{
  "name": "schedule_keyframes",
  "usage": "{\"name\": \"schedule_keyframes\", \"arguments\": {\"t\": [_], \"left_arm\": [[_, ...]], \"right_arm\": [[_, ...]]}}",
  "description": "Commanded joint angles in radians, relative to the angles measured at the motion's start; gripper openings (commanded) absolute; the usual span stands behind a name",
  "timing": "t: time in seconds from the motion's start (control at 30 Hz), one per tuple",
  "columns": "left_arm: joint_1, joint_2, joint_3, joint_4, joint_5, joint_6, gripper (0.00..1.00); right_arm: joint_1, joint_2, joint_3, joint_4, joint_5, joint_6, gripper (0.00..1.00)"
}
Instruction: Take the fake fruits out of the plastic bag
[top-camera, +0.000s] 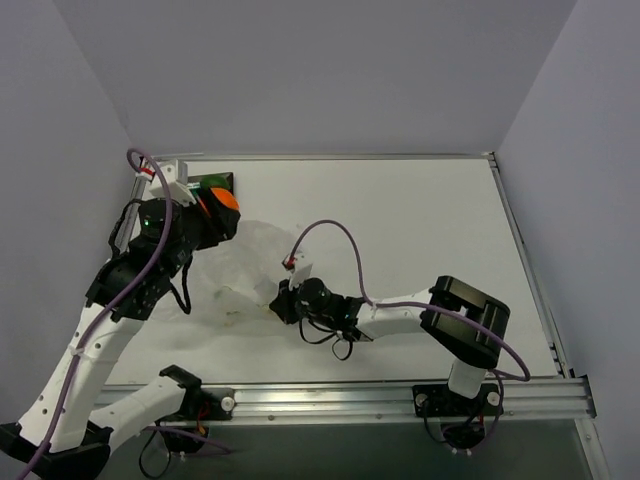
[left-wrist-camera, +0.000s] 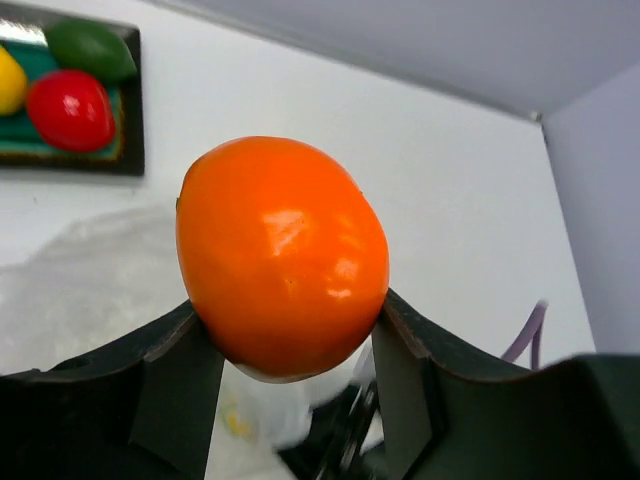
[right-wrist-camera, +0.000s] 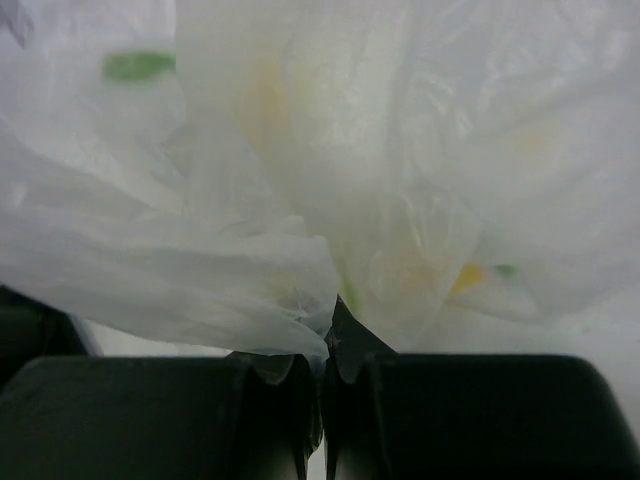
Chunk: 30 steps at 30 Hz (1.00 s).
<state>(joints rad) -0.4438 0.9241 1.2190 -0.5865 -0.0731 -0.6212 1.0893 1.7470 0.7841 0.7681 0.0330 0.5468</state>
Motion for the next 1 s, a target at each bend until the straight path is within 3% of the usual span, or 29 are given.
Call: {"name": "schedule_keyframes", "arguments": {"t": [0.0,0.3,0.4,0.6,0.97], "left_arm": [[0.036,0.073,0.108,0.072,-0.157,-0.012,0.1],[0.344,0.48,0.132,0.257,-0.129,-0.031,0.09],[0.401,0.602,0.157,0.29,-0.108,-0.011,0.08],[0.439,0.8,0.255,0.291,-0.105,0.041,0.06],[0.528,0.903,0.232,0.318,-0.12,0.078,0.04]], "right_arm": [[0.084,-0.014,-0.051,0.076,-0.058,-0.027,0.0],[0.141,-0.168,-0.204,-0.036,-0.036,-0.034,0.0],[0.146,-0.208,-0.23,-0.067,0.011,-0.03,0.0],[0.144,-0.222,-0.214,-0.102,0.044,-0.036,0.0],[0.13,-0.162,-0.137,-0.124,0.033,-0.062,0.0]]}}
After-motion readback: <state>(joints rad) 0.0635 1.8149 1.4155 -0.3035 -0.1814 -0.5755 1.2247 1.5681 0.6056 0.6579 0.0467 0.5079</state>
